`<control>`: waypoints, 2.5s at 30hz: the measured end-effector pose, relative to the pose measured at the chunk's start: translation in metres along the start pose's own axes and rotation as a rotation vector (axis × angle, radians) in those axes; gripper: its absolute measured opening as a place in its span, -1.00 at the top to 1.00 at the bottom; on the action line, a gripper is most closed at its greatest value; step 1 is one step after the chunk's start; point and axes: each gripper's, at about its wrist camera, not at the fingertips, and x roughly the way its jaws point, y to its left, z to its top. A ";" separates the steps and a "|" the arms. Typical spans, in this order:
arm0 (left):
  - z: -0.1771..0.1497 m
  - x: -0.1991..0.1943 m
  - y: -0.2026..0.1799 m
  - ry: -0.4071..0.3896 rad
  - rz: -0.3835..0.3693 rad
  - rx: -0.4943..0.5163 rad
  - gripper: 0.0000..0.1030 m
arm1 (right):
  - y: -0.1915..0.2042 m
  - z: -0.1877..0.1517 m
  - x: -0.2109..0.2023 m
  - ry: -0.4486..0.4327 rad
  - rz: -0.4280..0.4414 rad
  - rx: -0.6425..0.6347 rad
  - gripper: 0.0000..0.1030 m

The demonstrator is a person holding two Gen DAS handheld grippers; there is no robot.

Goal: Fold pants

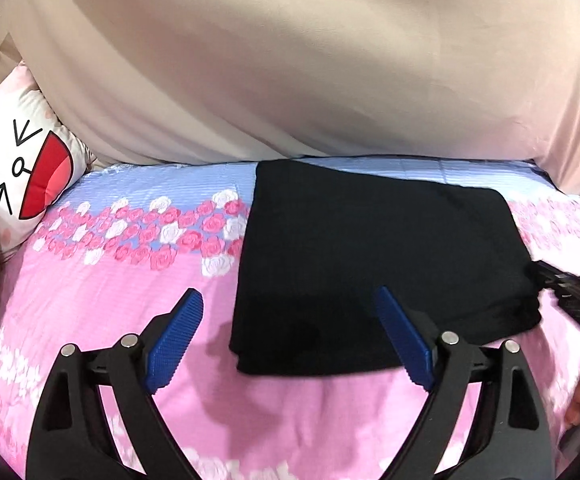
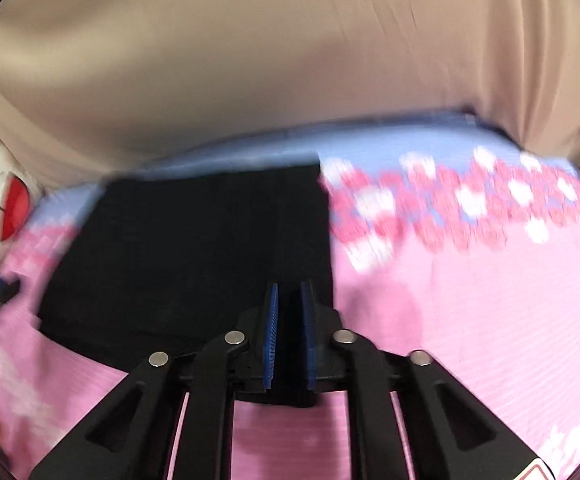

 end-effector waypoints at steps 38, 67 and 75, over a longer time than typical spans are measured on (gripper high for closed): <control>-0.118 -0.068 0.003 -0.181 -0.021 -0.011 -0.82 | 0.084 -0.128 -0.130 -0.226 -0.219 -0.067 -0.16; -0.118 -0.064 0.005 -0.165 -0.019 -0.012 -0.82 | 0.098 -0.134 -0.139 -0.263 -0.304 -0.071 -0.38; -0.121 -0.069 0.002 -0.196 -0.012 0.008 -0.81 | 0.098 -0.134 -0.138 -0.253 -0.307 -0.065 -0.43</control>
